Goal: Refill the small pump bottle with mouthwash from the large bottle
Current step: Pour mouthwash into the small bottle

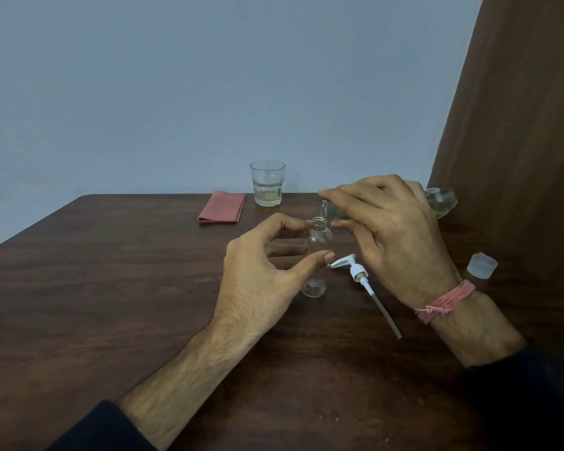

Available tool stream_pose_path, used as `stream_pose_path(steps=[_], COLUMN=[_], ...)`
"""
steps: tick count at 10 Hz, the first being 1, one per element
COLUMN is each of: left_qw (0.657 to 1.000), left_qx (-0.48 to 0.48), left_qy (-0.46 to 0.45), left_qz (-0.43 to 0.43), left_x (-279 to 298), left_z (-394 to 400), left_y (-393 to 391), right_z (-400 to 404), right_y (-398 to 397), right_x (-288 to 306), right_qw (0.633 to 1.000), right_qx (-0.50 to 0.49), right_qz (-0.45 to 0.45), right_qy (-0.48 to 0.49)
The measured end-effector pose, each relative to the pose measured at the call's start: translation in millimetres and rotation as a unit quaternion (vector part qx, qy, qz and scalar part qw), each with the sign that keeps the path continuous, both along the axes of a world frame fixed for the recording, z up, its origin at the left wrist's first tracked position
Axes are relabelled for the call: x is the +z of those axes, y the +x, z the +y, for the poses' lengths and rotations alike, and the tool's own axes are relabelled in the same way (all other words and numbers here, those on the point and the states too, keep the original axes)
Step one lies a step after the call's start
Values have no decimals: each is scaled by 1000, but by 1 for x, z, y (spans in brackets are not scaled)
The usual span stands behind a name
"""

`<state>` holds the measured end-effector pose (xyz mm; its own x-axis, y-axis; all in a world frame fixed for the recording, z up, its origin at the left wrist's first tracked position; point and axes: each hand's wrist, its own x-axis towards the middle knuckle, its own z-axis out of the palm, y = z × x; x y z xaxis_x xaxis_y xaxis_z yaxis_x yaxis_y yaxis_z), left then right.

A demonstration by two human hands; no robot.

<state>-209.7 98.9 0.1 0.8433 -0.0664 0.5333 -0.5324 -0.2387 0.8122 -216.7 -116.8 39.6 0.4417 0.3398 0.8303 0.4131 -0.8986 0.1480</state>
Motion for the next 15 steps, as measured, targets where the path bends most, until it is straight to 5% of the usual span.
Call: stream_pose_path(steps=[15], left_qw=[1000], left_qx=[6], left_qy=[14], left_qz=[9], left_x=[1], left_z=[1], left_y=[-1], right_z=[3], right_y=[-6], right_x=[7], right_qw=[1000], right_qx=[-8], right_qz=[-12], right_qy=[-27])
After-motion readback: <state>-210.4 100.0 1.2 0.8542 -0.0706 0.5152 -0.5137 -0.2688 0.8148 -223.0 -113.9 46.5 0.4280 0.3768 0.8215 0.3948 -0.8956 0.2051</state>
